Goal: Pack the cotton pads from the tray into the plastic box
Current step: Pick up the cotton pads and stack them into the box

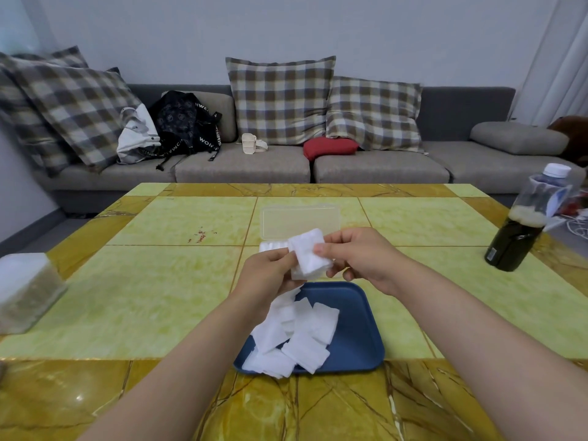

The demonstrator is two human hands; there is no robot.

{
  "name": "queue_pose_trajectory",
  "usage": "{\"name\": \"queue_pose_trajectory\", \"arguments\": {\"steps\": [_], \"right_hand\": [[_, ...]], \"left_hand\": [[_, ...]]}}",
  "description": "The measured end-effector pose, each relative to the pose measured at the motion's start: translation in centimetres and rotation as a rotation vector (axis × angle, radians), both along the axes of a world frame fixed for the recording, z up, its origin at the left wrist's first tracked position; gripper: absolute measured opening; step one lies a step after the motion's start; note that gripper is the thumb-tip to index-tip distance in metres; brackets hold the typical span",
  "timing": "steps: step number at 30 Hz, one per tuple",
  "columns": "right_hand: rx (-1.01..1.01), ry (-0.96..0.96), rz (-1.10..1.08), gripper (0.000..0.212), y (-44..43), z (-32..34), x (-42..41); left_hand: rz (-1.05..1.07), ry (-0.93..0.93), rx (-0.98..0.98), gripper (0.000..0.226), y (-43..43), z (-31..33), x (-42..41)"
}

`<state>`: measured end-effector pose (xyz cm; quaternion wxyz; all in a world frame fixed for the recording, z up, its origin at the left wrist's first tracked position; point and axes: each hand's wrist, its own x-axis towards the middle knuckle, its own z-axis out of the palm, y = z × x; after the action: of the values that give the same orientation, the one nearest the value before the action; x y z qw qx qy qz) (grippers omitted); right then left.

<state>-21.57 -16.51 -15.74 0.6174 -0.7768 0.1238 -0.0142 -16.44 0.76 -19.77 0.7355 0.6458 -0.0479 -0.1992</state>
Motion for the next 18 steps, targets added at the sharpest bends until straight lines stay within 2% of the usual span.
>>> {"name": "queue_pose_trajectory", "arguments": {"steps": [9,12,14,18], "right_hand": [[-0.168,-0.01,-0.125,0.023,1.1,-0.2,0.5],[-0.199,0.027,-0.12,0.03,1.2,-0.1,0.6],[-0.165,0.088,-0.056,0.035,0.9,-0.1,0.7],[0.034,0.13,0.076,0.022,0.3,0.0,1.0]], "left_hand": [[-0.121,0.034,-0.112,0.034,0.1,0.7,-0.2],[-0.109,-0.035,-0.064,0.025,0.2,0.5,-0.2],[-0.091,-0.027,-0.073,0.018,0.2,0.3,0.0],[-0.09,0.021,-0.134,0.019,0.2,0.5,0.6]]}}
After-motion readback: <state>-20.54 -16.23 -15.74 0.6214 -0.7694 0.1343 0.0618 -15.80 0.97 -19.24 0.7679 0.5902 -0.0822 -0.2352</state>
